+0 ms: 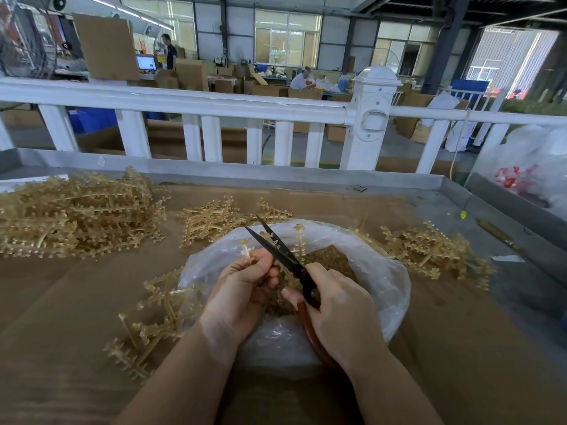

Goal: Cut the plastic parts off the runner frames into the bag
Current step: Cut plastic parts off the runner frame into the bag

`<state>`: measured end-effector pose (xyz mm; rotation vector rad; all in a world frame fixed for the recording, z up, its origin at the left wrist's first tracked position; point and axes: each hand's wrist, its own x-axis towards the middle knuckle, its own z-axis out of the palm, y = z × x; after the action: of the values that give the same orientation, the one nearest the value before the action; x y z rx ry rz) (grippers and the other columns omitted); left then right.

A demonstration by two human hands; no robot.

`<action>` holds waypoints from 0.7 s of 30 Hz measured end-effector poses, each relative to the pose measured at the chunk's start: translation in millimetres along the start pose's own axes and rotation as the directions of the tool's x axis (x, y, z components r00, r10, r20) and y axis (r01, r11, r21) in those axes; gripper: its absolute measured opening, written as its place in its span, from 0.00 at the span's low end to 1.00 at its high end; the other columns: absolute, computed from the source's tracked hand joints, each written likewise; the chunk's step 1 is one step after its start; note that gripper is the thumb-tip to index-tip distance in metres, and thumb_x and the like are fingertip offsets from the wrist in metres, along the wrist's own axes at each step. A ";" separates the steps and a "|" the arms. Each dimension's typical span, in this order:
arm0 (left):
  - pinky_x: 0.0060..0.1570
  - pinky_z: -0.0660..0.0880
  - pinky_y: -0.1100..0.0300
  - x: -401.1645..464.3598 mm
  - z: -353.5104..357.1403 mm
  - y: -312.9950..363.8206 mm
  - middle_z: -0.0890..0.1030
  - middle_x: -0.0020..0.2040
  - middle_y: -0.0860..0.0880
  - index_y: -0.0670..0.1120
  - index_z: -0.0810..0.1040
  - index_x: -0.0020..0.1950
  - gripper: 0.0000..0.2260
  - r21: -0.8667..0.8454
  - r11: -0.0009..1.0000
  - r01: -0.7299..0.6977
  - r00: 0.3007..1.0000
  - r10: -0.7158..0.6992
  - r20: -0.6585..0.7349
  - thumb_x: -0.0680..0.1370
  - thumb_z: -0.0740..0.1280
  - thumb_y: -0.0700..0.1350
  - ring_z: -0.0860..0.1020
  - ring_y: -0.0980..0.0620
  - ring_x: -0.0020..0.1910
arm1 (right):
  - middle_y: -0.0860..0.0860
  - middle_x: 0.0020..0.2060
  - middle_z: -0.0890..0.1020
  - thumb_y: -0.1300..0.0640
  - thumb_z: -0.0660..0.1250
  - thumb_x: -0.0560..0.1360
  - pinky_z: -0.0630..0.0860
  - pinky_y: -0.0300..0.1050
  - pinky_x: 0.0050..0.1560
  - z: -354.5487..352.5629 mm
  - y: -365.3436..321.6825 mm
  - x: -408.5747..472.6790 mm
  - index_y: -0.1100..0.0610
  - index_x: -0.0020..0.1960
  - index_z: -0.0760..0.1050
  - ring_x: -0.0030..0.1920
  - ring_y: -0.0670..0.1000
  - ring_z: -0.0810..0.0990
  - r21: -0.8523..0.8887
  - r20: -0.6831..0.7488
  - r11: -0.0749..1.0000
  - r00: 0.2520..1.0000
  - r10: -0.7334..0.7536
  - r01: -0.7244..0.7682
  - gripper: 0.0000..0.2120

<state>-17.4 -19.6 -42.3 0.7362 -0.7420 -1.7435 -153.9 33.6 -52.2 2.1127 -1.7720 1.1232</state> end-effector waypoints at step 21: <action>0.41 0.67 0.59 2.3 -1.0 -1.5 0.72 0.31 0.47 0.41 0.76 0.44 0.05 0.012 1.000 0.010 0.999 -0.011 0.044 0.69 0.64 0.39 0.69 0.52 0.32 | 0.49 0.32 0.78 0.45 0.69 0.74 0.73 0.40 0.31 4.4 -6.4 4.2 0.56 0.50 0.77 0.30 0.49 0.77 -0.031 -0.031 0.999 1.000 0.006 -0.007 0.15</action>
<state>-18.1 -21.6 -44.3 0.7126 -0.7800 -1.7709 -146.2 29.6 -50.6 2.0624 -1.7727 1.1159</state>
